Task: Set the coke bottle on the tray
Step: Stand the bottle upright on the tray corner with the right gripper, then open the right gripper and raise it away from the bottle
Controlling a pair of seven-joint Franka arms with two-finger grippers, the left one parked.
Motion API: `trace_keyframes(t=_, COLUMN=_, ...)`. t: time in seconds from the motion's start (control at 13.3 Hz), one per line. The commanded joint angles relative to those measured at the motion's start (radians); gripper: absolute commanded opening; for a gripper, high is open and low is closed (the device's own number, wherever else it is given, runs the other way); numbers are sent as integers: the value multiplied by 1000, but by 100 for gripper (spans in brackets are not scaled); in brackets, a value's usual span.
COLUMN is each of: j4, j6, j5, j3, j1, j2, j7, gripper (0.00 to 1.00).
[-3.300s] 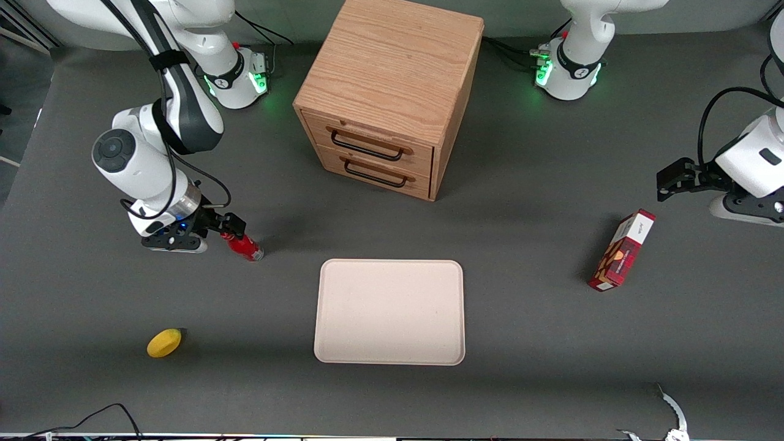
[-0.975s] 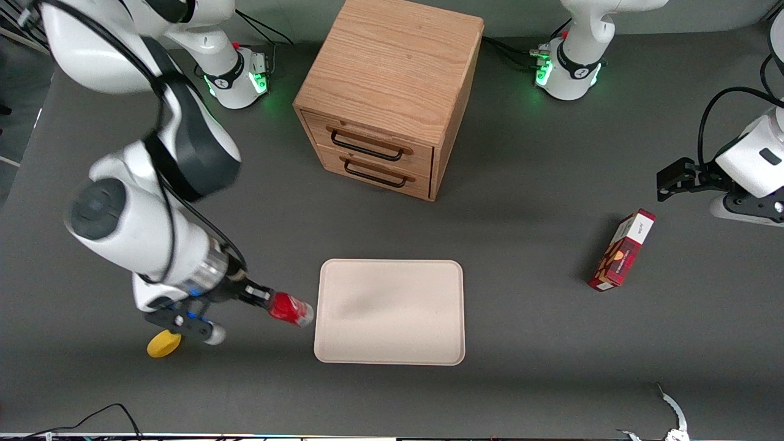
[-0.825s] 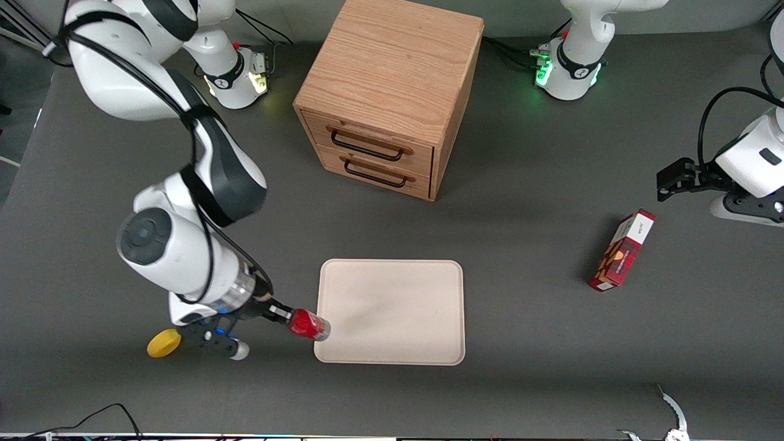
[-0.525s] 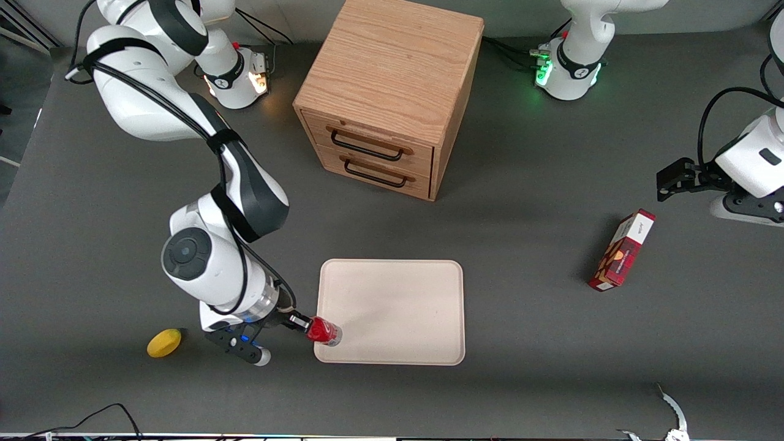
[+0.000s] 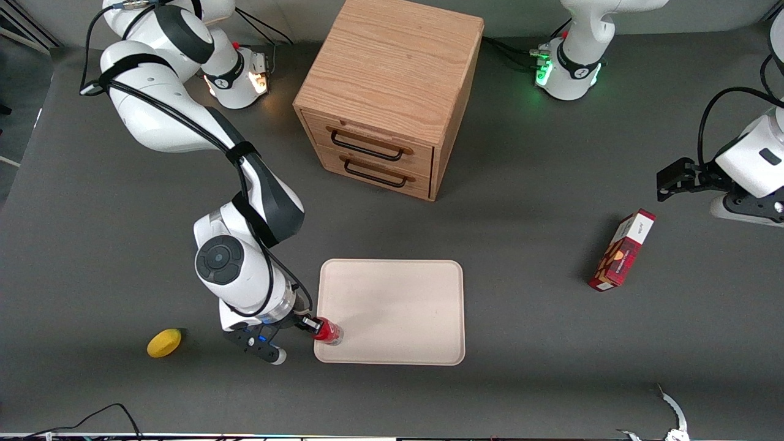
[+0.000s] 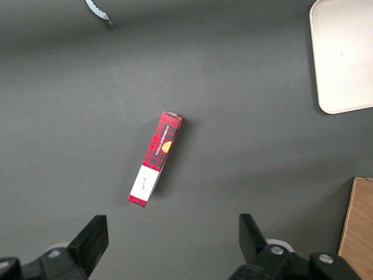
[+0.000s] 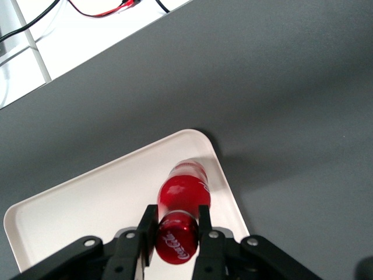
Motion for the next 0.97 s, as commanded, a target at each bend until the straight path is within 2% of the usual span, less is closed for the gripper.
trace_keyframes(t=0.0, j4=19, j6=11, j5=-53, j3=11, j1=5, j2=10, j7=44, gripper=100)
trace_keyframes(t=0.22, j4=20, j6=-4, j5=-59, j3=35, j1=1, j2=-3, j7=41, gripper=100)
trace_keyframes(t=0.53, j4=19, j6=-155, j5=-59, j3=86, j1=-18, j2=-130, j7=32, gripper=100)
trace_keyframes(t=0.67, j4=-15, j6=-287, j5=-61, j3=155, j1=-64, j2=-262, j7=9, gripper=100)
trace_keyframes(t=0.82, j4=-174, j6=-384, j5=-47, j3=181, j1=-126, j2=-498, j7=-119, gripper=100)
trace_keyframes(t=0.9, j4=-258, j6=-428, j5=6, j3=178, j1=-157, j2=-611, j7=-201, gripper=100)
